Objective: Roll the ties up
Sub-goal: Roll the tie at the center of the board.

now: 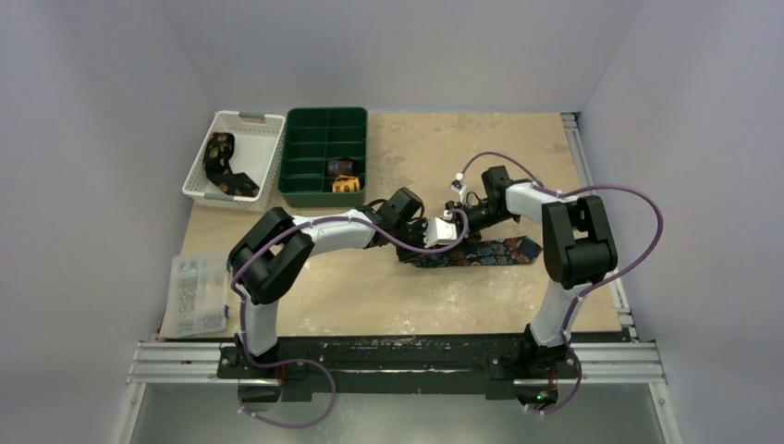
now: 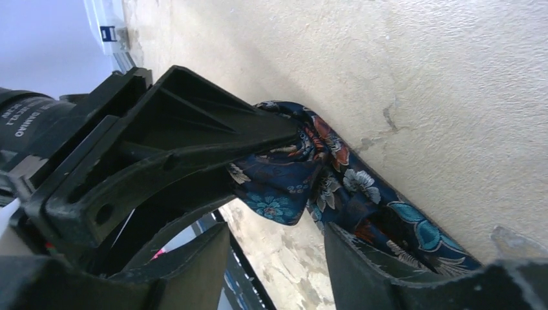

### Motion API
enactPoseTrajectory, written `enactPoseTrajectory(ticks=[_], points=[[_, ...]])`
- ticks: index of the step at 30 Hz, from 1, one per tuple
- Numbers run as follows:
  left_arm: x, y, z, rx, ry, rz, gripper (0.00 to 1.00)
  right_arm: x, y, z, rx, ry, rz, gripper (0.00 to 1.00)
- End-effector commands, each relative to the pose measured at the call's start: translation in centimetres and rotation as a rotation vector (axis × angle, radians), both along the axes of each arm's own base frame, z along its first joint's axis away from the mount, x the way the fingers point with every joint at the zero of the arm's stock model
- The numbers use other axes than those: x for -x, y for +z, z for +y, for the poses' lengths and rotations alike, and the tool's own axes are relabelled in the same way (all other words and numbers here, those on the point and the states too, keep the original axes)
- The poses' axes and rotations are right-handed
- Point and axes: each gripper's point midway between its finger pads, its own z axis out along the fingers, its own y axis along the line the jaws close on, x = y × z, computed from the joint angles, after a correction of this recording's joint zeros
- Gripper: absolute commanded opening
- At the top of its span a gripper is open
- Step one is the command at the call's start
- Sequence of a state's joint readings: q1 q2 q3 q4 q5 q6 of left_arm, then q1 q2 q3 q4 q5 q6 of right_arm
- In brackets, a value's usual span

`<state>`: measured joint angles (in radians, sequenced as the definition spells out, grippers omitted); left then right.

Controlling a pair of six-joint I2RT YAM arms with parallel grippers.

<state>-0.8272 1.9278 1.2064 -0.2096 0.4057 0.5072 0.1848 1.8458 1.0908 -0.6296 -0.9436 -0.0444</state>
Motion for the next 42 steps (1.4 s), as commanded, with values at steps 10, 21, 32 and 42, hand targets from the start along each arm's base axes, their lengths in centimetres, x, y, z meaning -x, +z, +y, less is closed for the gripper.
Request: enactPoseTrajectory(ticks=[10, 21, 32, 42], points=[[1.3, -0.2, 1.8, 0.003, 0.026, 0.077, 0.20, -0.7, -4.7, -3.9, 0.158, -0.102, 0.100, 0.33], [1.7, -0.1, 1.7, -0.111, -0.082, -0.006, 0.22, -1.8, -7.0, -5.5, 0.280, -0.105, 0.093, 0.32], [2.4, -3.9, 3.6, -0.277, -0.037, 0.088, 0.25, -2.3, -0.5, -2.4, 0.023, -0.068, -0.004, 0.47], [3.0, -4.0, 3.0, -0.256, 0.015, 0.152, 0.26, -0.4, 1.6, 1.3, -0.104, -0.041, 0.000, 0.51]])
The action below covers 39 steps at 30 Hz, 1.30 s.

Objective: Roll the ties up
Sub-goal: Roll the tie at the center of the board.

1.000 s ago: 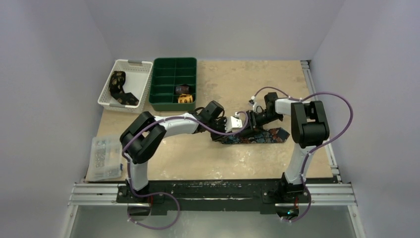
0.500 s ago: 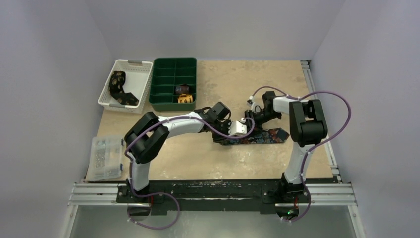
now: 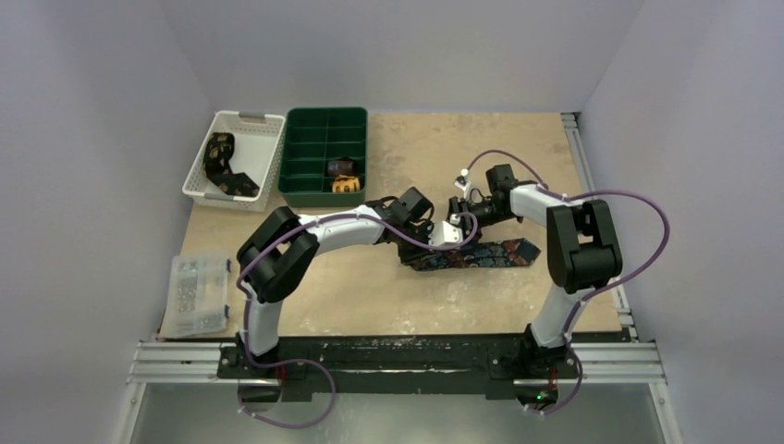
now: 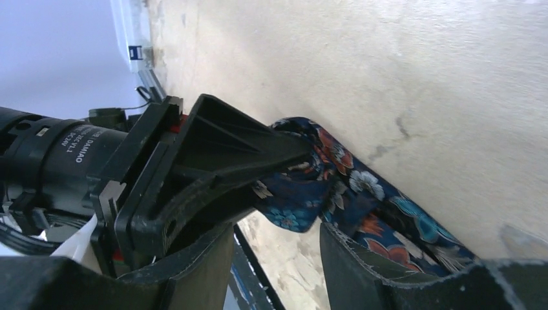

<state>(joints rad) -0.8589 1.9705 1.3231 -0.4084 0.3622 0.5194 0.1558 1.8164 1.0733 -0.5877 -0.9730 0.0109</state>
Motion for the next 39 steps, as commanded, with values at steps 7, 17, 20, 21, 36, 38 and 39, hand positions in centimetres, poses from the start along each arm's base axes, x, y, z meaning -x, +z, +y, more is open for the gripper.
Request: enactPoseTrajectory(ticks=[7, 17, 20, 21, 36, 38, 39], points=[[1.5, -3.8, 2.8, -0.146, 0.034, 0.078, 0.28, 0.8, -1.5, 2.9, -0.028, 0.036, 0.036, 0.56], [1.0, -4.0, 2.5, -0.152, 0.056, 0.073, 0.31, 1.0, -4.1, 2.4, 0.017, 0.081, 0.053, 0.11], [0.7, -3.6, 2.2, -0.132, 0.078, 0.064, 0.36, 0.8, -4.6, 1.9, 0.024, 0.090, 0.044, 0.00], [0.7, -3.3, 2.2, -0.119, 0.089, 0.062, 0.39, 0.8, -4.8, 1.6, 0.028, 0.091, 0.039, 0.00], [-1.1, 3.1, -1.9, 0.465, 0.191, -0.019, 0.74, 0.1, -6.7, -0.7, 0.155, 0.084, -0.027, 0.00], [-1.9, 3.1, -1.9, 0.484, 0.238, -0.044, 0.74, 0.1, -6.9, -1.0, 0.176, 0.077, -0.026, 0.00], [-2.2, 3.0, -1.9, 0.490, 0.247, -0.054, 0.75, 0.0, -7.0, -1.3, 0.184, 0.073, -0.025, 0.00]])
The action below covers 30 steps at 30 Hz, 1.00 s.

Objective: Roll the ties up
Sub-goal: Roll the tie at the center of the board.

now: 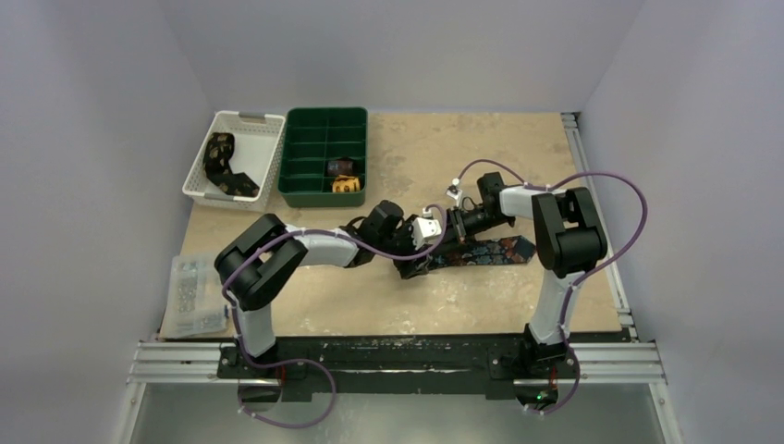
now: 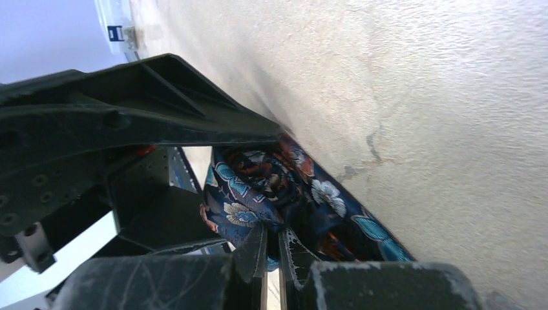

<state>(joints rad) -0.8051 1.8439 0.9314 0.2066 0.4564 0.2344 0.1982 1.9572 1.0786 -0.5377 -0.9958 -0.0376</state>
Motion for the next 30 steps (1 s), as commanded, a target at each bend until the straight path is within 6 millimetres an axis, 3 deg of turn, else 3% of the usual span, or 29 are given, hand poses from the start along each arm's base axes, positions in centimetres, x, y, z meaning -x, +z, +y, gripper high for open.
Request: enactPoseTrajectory(ticks=[1, 13, 17, 21, 26, 30], points=[[-2.4, 2.9, -1.8, 0.154, 0.066, -0.086, 0.75, -0.7, -3.4, -2.7, 0.198, 0.000, -0.079, 0.00], [-2.5, 1.3, -3.1, 0.167, -0.031, -0.139, 0.65, -0.8, -4.6, -3.6, 0.263, -0.003, -0.051, 0.00], [-2.0, 0.9, -3.1, 0.174, -0.047, -0.124, 0.53, -0.9, -4.5, -3.8, 0.280, 0.000, -0.055, 0.00], [-1.0, 0.9, -3.2, 0.136, -0.079, -0.110, 0.31, -1.4, -3.5, -3.2, 0.240, 0.003, -0.076, 0.00], [-0.6, -1.0, -0.7, -0.084, -0.027, -0.068, 0.16, -1.7, 0.7, -2.7, 0.139, 0.021, -0.079, 0.28], [0.0, -2.9, 1.7, -0.247, -0.020, -0.045, 0.14, -1.0, 3.6, -3.1, 0.080, 0.030, -0.085, 0.40]])
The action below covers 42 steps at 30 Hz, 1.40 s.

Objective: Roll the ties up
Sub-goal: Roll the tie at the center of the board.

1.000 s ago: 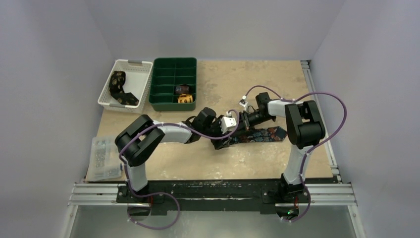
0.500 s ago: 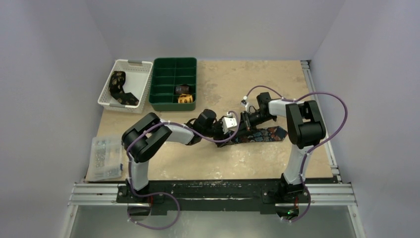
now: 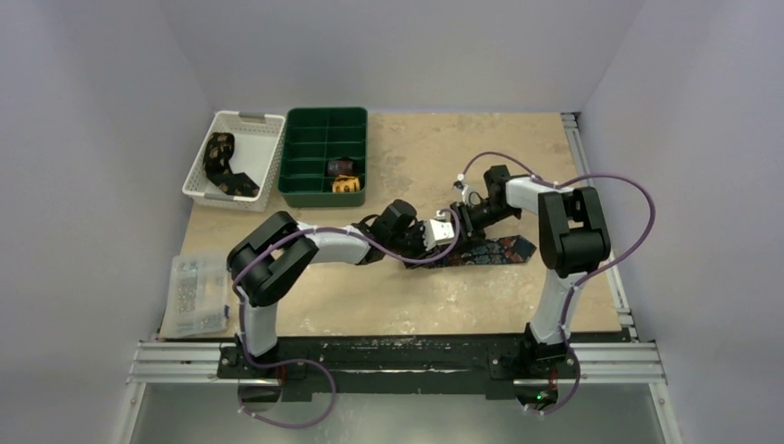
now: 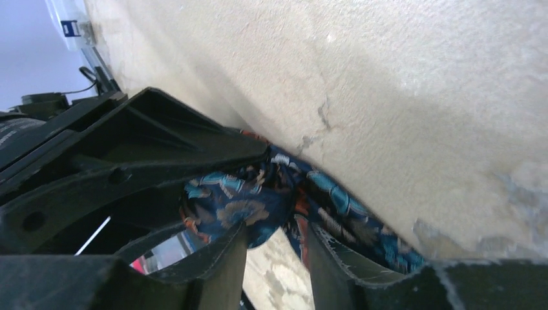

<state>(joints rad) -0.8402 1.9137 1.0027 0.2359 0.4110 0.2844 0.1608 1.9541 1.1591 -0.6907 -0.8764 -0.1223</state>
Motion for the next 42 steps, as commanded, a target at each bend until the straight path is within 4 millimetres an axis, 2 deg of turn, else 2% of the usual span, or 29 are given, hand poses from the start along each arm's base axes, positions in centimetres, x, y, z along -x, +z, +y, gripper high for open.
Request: enactPoseTrajectory(ticks=[1, 6, 9, 13, 17, 18, 21, 24, 25, 29, 35, 37, 42], points=[[1.3, -3.0, 4.4, -0.267, 0.015, 0.036, 0.15, 0.2, 4.0, -0.6, -0.052, 0.037, -0.063, 0.42], [1.5, -3.2, 4.7, -0.343, 0.000, 0.044, 0.17, 1.0, 5.4, 0.3, -0.147, 0.027, -0.044, 0.58], [1.4, -3.3, 4.3, -0.373, -0.004, 0.050, 0.20, 1.1, 5.9, 1.4, -0.188, 0.023, -0.032, 0.61], [1.5, -3.1, 3.7, -0.377, -0.008, 0.048, 0.26, 0.8, 5.3, 2.7, -0.179, 0.006, -0.035, 0.61], [1.7, -3.0, 3.4, -0.371, -0.017, 0.044, 0.28, 0.3, 3.8, 3.0, -0.147, -0.006, -0.041, 0.57], [1.7, -3.1, 3.3, -0.372, -0.019, 0.043, 0.28, 0.4, 3.6, 3.1, -0.149, -0.002, -0.034, 0.53], [1.5, -3.2, 3.4, -0.380, -0.017, 0.040, 0.29, 0.6, 3.0, 3.0, -0.141, 0.014, -0.022, 0.31], [1.5, -3.1, 3.3, -0.379, -0.019, 0.040, 0.32, 1.2, 1.6, 2.1, -0.098, 0.047, 0.000, 0.05], [1.5, -3.1, 3.3, -0.375, -0.019, 0.041, 0.33, 1.3, 1.1, 1.6, -0.092, 0.046, 0.015, 0.00], [1.3, -2.6, 3.0, -0.333, -0.001, 0.061, 0.42, 0.7, -0.3, -0.1, -0.048, 0.019, 0.014, 0.00], [1.1, 1.3, 1.0, -0.080, -0.018, 0.099, 0.59, -0.1, -1.5, -1.2, 0.031, 0.001, -0.023, 0.00], [0.8, 2.7, -0.1, 0.004, -0.035, 0.062, 0.61, -0.1, -1.8, -1.5, 0.050, -0.001, -0.030, 0.00], [0.6, 4.1, -2.2, 0.112, -0.056, 0.070, 0.60, 0.1, -2.0, -1.8, 0.071, 0.000, -0.043, 0.00]])
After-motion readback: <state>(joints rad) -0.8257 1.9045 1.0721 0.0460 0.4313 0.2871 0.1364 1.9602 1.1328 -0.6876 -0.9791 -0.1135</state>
